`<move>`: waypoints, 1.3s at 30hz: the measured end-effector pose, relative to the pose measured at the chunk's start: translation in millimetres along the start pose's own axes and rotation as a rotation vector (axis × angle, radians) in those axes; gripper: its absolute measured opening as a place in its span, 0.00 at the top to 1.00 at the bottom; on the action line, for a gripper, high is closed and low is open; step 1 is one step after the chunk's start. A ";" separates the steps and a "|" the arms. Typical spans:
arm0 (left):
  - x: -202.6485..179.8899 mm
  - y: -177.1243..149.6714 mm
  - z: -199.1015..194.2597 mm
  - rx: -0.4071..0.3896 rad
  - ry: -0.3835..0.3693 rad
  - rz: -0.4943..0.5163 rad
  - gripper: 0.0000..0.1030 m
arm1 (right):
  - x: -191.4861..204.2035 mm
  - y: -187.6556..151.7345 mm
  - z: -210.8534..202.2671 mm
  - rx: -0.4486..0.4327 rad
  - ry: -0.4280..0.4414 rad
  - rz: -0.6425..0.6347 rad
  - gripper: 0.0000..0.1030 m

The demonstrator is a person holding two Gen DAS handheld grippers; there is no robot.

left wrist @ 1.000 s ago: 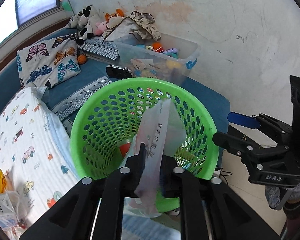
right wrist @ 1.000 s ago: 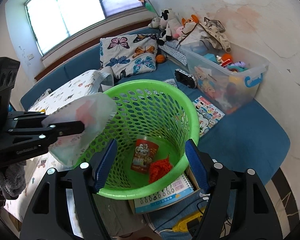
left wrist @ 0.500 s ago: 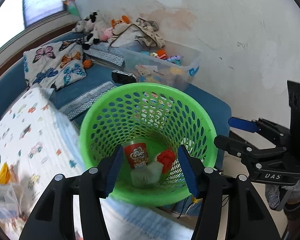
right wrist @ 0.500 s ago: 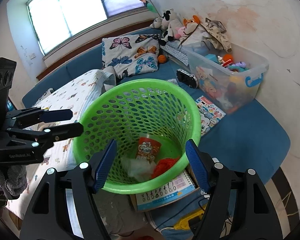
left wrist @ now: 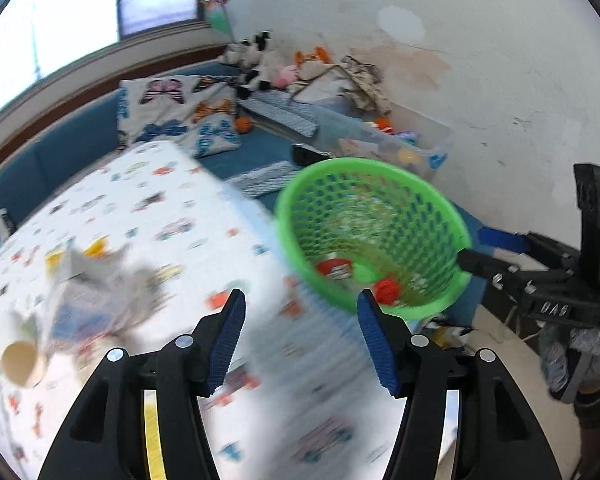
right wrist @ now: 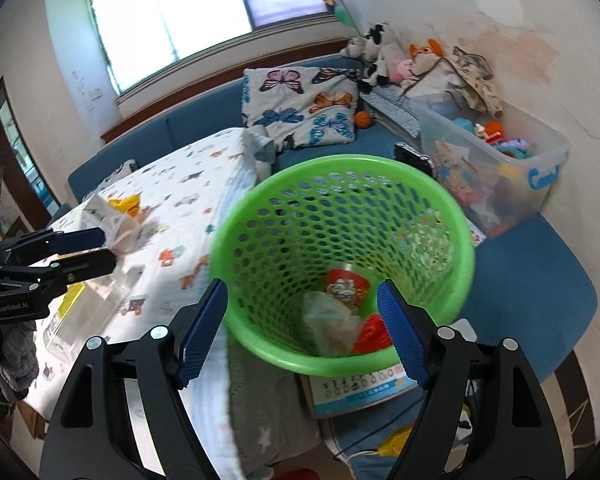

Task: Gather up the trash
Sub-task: 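Grasp the yellow-labelled bottle with the left tool while the right tool grasps the bread crust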

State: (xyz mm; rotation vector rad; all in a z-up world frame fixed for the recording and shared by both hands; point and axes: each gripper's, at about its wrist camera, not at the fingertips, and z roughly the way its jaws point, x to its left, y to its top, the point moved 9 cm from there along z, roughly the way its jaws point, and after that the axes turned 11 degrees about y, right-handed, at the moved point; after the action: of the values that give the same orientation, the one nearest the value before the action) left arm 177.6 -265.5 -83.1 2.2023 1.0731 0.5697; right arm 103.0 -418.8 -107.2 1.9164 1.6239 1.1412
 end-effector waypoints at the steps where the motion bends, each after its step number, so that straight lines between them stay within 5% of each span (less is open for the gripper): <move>1: 9.7 -5.2 -3.2 0.001 0.014 -0.006 0.44 | 4.1 0.0 0.8 0.000 0.005 -0.005 0.25; 10: 75.6 -53.4 -2.2 0.081 0.123 -0.037 0.36 | 36.1 1.1 13.9 0.013 0.049 -0.043 0.24; 21: 91.7 -85.6 29.3 0.190 0.147 -0.028 0.34 | 53.0 -3.3 25.9 0.036 0.066 -0.063 0.24; 31: 85.1 -93.9 43.7 0.228 0.104 -0.037 0.58 | 58.7 -10.0 38.8 0.066 0.079 -0.064 0.24; 39: 88.1 -89.2 25.2 0.185 0.091 -0.060 0.58 | 70.6 -13.1 43.2 0.076 0.099 -0.076 0.24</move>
State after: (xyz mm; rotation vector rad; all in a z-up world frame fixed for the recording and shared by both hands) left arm 195.4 -159.8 -153.0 2.3113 1.2806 0.5683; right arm 128.2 -339.8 -119.0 1.8537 1.8010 1.1768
